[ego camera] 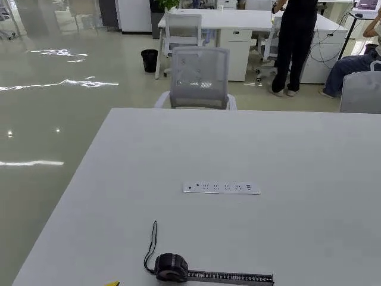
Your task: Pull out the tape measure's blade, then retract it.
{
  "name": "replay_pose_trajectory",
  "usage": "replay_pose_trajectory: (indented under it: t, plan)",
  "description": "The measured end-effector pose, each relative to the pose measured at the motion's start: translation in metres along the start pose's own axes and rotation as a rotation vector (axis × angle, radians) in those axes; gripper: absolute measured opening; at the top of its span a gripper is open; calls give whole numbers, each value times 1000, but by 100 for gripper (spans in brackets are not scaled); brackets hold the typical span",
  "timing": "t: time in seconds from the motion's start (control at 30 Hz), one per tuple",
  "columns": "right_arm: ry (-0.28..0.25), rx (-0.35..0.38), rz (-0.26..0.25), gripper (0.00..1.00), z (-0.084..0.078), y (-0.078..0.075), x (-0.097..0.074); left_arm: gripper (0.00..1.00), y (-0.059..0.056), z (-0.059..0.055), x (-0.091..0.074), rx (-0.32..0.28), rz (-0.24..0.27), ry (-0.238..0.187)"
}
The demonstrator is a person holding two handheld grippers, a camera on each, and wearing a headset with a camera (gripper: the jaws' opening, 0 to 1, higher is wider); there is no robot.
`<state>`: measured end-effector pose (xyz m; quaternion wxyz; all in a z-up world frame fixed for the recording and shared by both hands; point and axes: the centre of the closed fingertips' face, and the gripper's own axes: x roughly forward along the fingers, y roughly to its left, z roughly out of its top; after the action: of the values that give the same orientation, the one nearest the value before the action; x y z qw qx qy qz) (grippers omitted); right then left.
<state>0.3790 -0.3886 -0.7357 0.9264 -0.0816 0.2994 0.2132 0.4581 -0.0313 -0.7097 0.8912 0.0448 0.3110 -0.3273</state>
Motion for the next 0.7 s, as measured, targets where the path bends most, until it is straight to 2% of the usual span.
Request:
replay_pose_trajectory:
  t: [0.17,0.4,0.5,0.53,0.7]
  plan:
    - [3,2,3,98,-1,-5,5,99,2,11,11,-38,34,-12]
    - [6,4,8,97,3,-7,10,99,9,19,26,-14,70,-21]
    - [5,-10,18,95,5,-6,16,99,8,22,31,-42,75,-30]
    - [2,-21,26,94,6,-5,19,99,8,25,33,-45,74,-45]
    - [-6,-72,57,90,11,-1,31,99,10,33,42,-40,119,-63]
